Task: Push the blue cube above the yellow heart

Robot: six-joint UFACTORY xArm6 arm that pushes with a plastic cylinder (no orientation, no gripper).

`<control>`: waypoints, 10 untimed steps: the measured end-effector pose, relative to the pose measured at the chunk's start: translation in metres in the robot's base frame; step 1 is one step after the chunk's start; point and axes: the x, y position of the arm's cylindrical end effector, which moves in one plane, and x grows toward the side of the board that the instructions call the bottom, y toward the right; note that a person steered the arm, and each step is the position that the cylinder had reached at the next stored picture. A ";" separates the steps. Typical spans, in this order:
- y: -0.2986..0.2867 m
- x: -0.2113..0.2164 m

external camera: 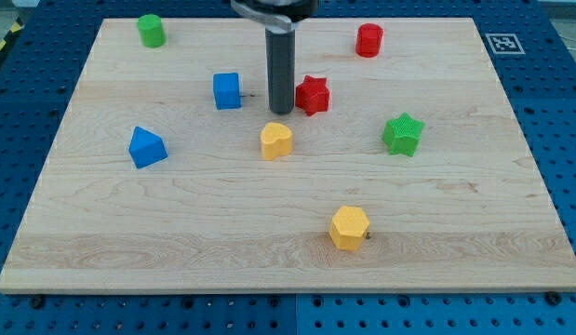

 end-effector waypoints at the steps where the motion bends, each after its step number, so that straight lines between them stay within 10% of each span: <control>1: -0.017 0.022; 3: -0.091 0.016; 10: -0.079 -0.088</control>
